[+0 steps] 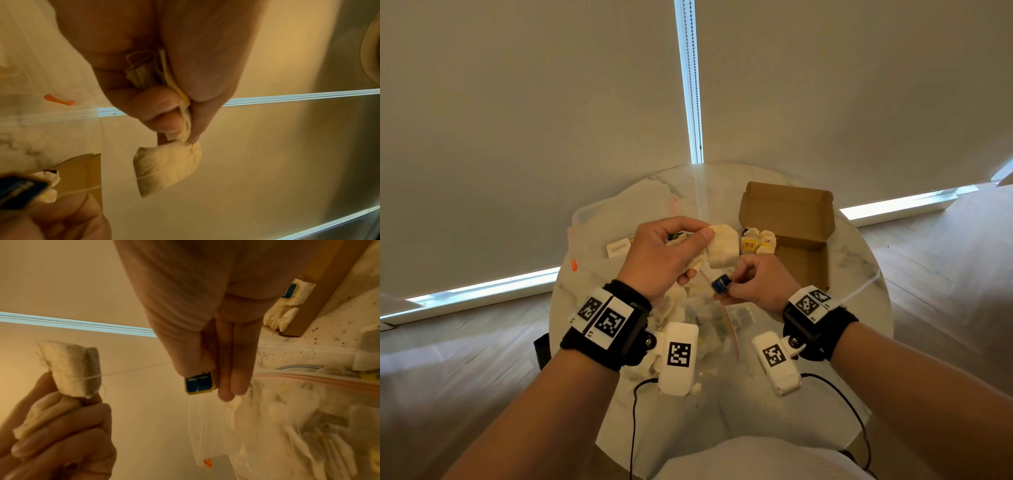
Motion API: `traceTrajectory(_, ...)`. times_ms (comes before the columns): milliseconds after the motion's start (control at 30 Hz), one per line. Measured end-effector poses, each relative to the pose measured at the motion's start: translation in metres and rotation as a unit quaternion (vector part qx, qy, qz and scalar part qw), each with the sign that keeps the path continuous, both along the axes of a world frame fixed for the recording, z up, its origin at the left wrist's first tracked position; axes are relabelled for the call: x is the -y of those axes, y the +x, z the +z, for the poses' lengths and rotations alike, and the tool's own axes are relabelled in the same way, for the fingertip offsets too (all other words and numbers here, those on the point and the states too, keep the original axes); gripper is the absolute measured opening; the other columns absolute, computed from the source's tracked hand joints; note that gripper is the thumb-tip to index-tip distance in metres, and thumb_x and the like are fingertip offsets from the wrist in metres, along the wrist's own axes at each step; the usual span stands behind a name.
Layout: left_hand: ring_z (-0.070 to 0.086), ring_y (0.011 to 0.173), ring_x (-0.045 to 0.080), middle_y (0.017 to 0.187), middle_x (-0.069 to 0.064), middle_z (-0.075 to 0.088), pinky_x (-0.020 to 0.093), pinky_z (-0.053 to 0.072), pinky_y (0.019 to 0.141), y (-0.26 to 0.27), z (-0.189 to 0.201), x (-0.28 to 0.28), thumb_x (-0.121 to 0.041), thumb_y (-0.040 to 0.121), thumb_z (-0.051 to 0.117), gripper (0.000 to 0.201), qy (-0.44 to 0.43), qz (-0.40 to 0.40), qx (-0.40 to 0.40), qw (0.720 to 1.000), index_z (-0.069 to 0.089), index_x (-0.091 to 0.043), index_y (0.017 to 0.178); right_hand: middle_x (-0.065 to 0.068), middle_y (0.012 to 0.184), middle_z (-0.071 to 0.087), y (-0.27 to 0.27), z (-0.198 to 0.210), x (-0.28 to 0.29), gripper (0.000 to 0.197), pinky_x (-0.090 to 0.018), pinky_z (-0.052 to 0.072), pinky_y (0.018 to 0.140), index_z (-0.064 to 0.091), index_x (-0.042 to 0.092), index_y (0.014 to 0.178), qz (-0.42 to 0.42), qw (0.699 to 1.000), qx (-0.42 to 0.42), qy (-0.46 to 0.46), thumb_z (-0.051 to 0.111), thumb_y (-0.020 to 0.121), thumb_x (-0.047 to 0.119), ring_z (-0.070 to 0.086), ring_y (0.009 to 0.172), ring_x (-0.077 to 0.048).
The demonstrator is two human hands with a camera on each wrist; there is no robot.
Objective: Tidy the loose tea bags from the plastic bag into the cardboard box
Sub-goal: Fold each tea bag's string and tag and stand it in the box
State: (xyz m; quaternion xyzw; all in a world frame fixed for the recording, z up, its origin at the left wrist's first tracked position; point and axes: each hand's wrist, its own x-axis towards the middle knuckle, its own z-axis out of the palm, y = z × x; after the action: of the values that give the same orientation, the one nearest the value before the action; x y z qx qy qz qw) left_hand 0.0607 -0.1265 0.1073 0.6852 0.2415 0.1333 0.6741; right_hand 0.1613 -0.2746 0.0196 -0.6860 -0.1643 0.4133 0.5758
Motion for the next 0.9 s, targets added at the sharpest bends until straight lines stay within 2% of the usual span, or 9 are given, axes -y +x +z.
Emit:
traceTrajectory(100,0.044,0.042,0.017,0.07,0.014,0.059,0.022,0.036,0.038,0.002,0.001,-0.003,-0.012,0.09,0.069,0.007,0.001,0.007,0.002,1.0,0.074,-0.013,0.086,-0.036,0.089,0.067,-0.003,0.003,0.002,0.023,-0.034,0.062,0.063,0.054,0.001,0.084,0.011,1.0,0.007,0.007,0.062,0.08,-0.02,0.073,0.074,-0.036)
traceTrajectory(233,0.045,0.043,0.017,0.072,0.016,0.058,0.022,0.037,0.04,0.006,0.001,-0.005,-0.013,0.09,0.07,0.005,0.003,0.016,0.001,1.0,0.074,-0.012,0.087,-0.018,0.081,0.071,-0.002,-0.004,0.005,0.027,-0.034,0.06,0.065,0.058,0.006,0.095,0.016,0.999,0.05,-0.014,0.07,0.078,-0.012,0.07,0.068,-0.025)
traceTrajectory(333,0.047,0.044,0.016,0.069,0.009,0.062,0.023,0.038,0.041,0.007,0.0,-0.007,-0.015,0.09,0.071,0.005,0.001,0.021,-0.001,1.0,0.075,-0.014,0.087,-0.008,0.08,0.072,-0.002,-0.008,0.007,0.023,-0.029,0.056,0.066,0.066,0.009,0.092,0.022,0.994,0.099,-0.029,0.077,0.076,-0.004,0.066,0.068,-0.013)
traceTrajectory(400,0.047,0.045,0.015,0.068,0.004,0.063,0.024,0.039,0.042,0.007,0.0,-0.008,-0.016,0.09,0.071,0.005,0.002,0.024,-0.002,1.0,0.075,-0.014,0.088,-0.004,0.08,0.072,-0.003,-0.006,0.008,0.017,-0.023,0.054,0.062,0.071,0.014,0.09,0.028,0.991,0.124,-0.03,0.074,0.081,-0.001,0.062,0.063,-0.007)
traceTrajectory(533,0.047,0.045,0.014,0.067,0.0,0.064,0.025,0.039,0.044,0.008,-0.001,-0.01,-0.017,0.089,0.072,0.005,0.003,0.031,0.0,1.0,0.075,-0.014,0.089,0.014,0.076,0.069,-0.005,-0.003,0.01,0.029,-0.017,0.05,0.059,0.072,0.025,0.101,0.061,0.984,0.168,-0.026,0.063,0.091,-0.001,0.056,0.056,0.0)
traceTrajectory(600,0.047,0.045,0.014,0.069,0.003,0.064,0.025,0.039,0.044,0.008,0.0,-0.01,-0.017,0.09,0.072,0.005,0.005,0.032,0.002,0.999,0.075,-0.014,0.089,0.012,0.079,0.067,-0.006,-0.004,0.009,0.027,-0.015,0.048,0.058,0.072,0.021,0.107,0.081,0.979,0.182,-0.033,0.064,0.09,0.001,0.055,0.056,0.002)
traceTrajectory(667,0.046,0.044,0.013,0.067,0.002,0.064,0.025,0.039,0.043,0.008,0.0,-0.01,-0.016,0.09,0.072,0.004,0.006,0.031,0.002,1.0,0.075,-0.013,0.089,0.007,0.076,0.067,-0.006,-0.005,0.007,0.02,-0.014,0.047,0.058,0.073,0.015,0.101,0.076,0.98,0.182,-0.04,0.071,0.085,0.003,0.057,0.056,0.003)
traceTrajectory(800,0.046,0.043,0.014,0.064,0.001,0.062,0.023,0.038,0.041,0.006,0.0,-0.009,-0.015,0.09,0.071,0.005,0.003,0.026,0.002,1.0,0.074,-0.014,0.087,0.013,0.072,0.065,-0.003,-0.007,0.002,0.013,-0.009,0.042,0.057,0.078,0.011,0.096,0.043,0.971,0.226,-0.061,0.075,0.083,0.008,0.057,0.06,0.006)
traceTrajectory(900,0.045,0.041,0.016,0.067,0.01,0.059,0.022,0.037,0.039,0.003,-0.001,-0.007,-0.014,0.09,0.071,0.006,0.003,0.02,0.0,1.0,0.074,-0.014,0.085,-0.001,0.066,0.07,0.004,0.0,-0.003,0.012,-0.015,0.047,0.051,0.075,0.007,0.098,0.035,0.986,0.151,-0.062,0.067,0.09,0.005,0.059,0.05,-0.003)
